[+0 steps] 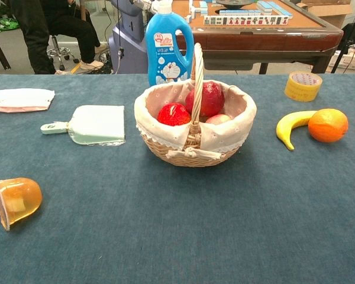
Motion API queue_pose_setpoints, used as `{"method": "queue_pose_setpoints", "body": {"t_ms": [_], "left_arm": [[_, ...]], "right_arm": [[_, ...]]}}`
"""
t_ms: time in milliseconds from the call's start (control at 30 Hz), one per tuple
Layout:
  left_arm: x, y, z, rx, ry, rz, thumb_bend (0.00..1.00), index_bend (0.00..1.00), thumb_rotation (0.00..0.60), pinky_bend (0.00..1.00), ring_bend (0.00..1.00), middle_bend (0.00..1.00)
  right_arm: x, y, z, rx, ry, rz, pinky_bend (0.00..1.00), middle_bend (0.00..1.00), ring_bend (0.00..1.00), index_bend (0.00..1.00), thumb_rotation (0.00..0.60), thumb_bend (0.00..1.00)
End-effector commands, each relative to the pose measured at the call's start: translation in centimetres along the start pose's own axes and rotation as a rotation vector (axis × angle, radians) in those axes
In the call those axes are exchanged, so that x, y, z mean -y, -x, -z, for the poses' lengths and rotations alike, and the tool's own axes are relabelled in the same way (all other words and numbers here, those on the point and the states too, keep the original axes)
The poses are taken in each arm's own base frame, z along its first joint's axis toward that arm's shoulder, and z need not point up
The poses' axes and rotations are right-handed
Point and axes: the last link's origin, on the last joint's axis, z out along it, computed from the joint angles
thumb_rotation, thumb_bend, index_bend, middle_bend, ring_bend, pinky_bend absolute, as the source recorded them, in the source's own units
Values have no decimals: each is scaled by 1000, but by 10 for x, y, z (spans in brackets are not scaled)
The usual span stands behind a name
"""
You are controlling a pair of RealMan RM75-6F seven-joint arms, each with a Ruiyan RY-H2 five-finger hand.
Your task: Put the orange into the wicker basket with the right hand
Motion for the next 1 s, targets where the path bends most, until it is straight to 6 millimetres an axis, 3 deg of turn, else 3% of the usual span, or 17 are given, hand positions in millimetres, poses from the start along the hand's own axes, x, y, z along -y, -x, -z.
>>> {"method": "queue_pose_setpoints", "body": {"t_ms": [33, 300, 467, 733, 1000], "left_arm": [[0, 0, 0, 0, -1, -1, 332, 7, 600, 2, 0, 0], [-1, -1, 2, -4, 2, 1, 333, 7, 600, 2, 0, 0], [-3, -1, 2, -6, 8, 2, 333, 7, 600, 2, 0, 0], [-1, -4, 6, -14, -2, -1, 333, 7, 600, 2, 0, 0], [5, -5, 11, -15, -19, -6, 332, 7, 600, 2, 0, 0]], "right_arm": [[0, 0, -1, -5, -4, -1, 225, 135, 99, 0, 600, 227], [1, 1, -5, 2, -14, 9, 225, 135, 99, 0, 600, 228], [2, 1, -19, 48, -23, 52, 225, 140, 99, 0, 600, 227], [17, 10, -66, 142, -71, 121, 225, 140, 99, 0, 600, 227], [35, 40, -117, 239, -81, 136, 225, 140, 99, 0, 600, 227]]}}
